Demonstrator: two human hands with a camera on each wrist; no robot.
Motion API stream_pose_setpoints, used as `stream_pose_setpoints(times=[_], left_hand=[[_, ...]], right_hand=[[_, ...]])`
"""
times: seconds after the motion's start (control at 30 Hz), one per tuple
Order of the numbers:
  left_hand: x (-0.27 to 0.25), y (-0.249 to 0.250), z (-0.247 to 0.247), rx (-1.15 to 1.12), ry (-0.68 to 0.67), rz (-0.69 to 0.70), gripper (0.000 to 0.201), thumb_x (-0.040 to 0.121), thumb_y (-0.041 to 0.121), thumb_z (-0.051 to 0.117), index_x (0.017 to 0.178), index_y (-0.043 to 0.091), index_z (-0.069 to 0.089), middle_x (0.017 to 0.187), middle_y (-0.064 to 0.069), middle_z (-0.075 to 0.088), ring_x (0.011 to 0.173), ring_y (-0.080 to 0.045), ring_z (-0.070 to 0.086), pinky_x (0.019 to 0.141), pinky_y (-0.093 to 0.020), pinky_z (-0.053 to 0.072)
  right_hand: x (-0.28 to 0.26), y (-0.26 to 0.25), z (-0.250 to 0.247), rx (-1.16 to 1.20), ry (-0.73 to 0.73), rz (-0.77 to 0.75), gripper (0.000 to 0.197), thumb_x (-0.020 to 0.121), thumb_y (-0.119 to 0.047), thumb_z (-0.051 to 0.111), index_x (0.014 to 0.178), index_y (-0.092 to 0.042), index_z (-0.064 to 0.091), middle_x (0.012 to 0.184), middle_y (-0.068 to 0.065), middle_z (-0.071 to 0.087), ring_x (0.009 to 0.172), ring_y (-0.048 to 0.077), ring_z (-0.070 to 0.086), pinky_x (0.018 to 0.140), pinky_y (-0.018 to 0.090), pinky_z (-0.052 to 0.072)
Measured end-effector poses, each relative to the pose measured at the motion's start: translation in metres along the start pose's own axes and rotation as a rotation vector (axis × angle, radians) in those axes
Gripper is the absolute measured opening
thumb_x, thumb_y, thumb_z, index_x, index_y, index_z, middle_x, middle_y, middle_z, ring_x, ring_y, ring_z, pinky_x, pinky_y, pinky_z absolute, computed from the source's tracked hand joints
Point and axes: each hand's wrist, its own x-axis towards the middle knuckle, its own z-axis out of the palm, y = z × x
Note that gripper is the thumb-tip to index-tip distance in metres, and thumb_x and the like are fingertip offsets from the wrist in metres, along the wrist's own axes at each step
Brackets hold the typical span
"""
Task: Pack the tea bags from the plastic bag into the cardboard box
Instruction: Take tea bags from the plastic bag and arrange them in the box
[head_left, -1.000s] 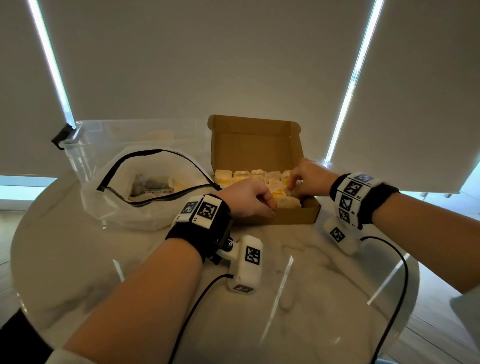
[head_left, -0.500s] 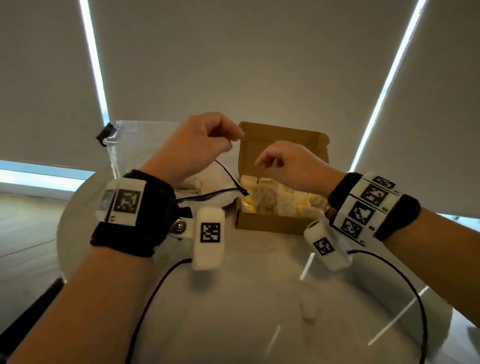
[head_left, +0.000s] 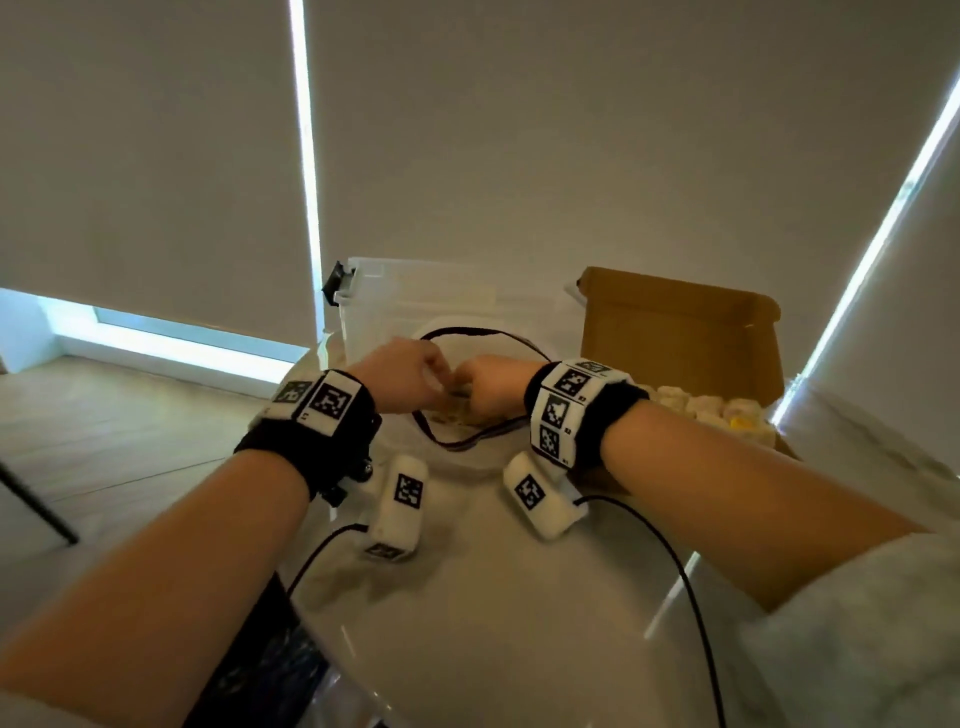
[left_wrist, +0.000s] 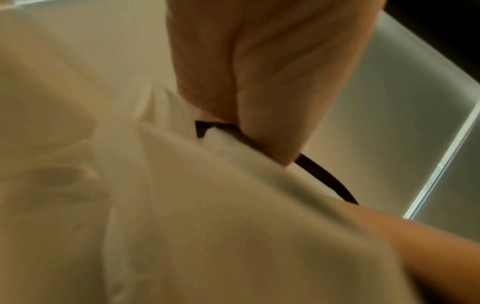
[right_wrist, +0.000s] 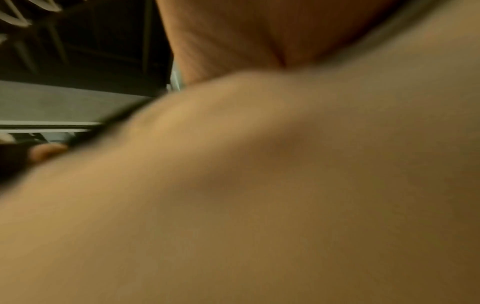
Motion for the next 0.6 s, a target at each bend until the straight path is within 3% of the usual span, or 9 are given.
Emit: stream_pose_setpoints(times=[0.07,0.17,0.27,0.33,0.43,0.53,0.6], left_hand=[[-0.004,-0.005,0.0,0.046,0.042,0.032,0.026,0.071,0.016,0.08,0.092,0.016,0.065,0.092,0.001,0.053,0.089,-0.021,0.054,0.07,-0.023,0.036],[-0.005,-0.014,-0.005,0.17,0.102,-0.042,0.025,0.08,0.008,0.067,0.102,0.02,0.065,0.107,-0.004,0.041,0.085,-0.021,0.048,0.078,-0.025,0.04],[-0.003,-0.018,-0.008,0.258,0.078,-0.125,0.041,0.089,0.014,0.053,0.128,0.027,0.054,0.13,-0.015,0.04,0.11,-0.033,0.051,0.099,-0.036,0.041],[0.0,-0.018,-0.005,0.25,-0.037,-0.095,0.047,0.094,0.014,0.047,0.14,0.017,0.041,0.136,-0.017,0.045,0.122,-0.032,0.046,0.099,-0.034,0.037],[0.0,-0.014,-0.002,0.214,-0.121,-0.05,0.042,0.094,0.014,0.049,0.133,0.004,0.037,0.128,-0.018,0.053,0.114,-0.032,0.052,0.087,-0.029,0.038],[0.002,-0.014,0.0,0.199,-0.12,-0.051,0.046,0.089,0.006,0.051,0.132,0.002,0.035,0.125,-0.018,0.054,0.109,-0.032,0.054,0.077,-0.028,0.039],[0.002,-0.014,0.0,0.187,-0.116,-0.04,0.048,0.088,0.004,0.052,0.132,0.002,0.035,0.123,-0.018,0.053,0.105,-0.031,0.054,0.073,-0.027,0.036]], right_hand=[[0.007,0.0,-0.001,-0.014,-0.019,0.017,0.04,0.089,-0.017,0.059,0.127,-0.009,0.05,0.117,0.011,0.056,0.098,0.026,0.052,0.077,0.03,0.04],[0.006,0.0,-0.003,-0.016,-0.023,0.007,0.05,0.094,-0.017,0.054,0.14,-0.012,0.036,0.139,0.008,0.046,0.123,0.026,0.046,0.095,0.029,0.037],[0.007,0.003,-0.004,0.013,0.0,0.027,0.056,0.096,-0.022,0.052,0.146,-0.013,0.027,0.146,0.008,0.04,0.131,0.026,0.04,0.103,0.029,0.031],[0.012,0.003,-0.001,0.025,0.017,0.03,0.06,0.094,-0.027,0.056,0.145,-0.013,0.029,0.143,0.009,0.044,0.128,0.027,0.043,0.105,0.033,0.034],[0.018,0.002,0.0,0.083,0.043,-0.007,0.063,0.09,-0.03,0.061,0.143,-0.012,0.033,0.133,0.007,0.051,0.12,0.025,0.05,0.1,0.032,0.041],[0.022,-0.005,0.0,0.131,0.061,-0.044,0.05,0.09,-0.02,0.062,0.134,-0.008,0.042,0.11,0.007,0.055,0.097,0.023,0.055,0.075,0.023,0.044],[0.026,-0.012,-0.001,0.12,0.047,-0.059,0.045,0.089,-0.02,0.062,0.129,-0.006,0.047,0.11,0.009,0.058,0.092,0.022,0.055,0.072,0.023,0.044]])
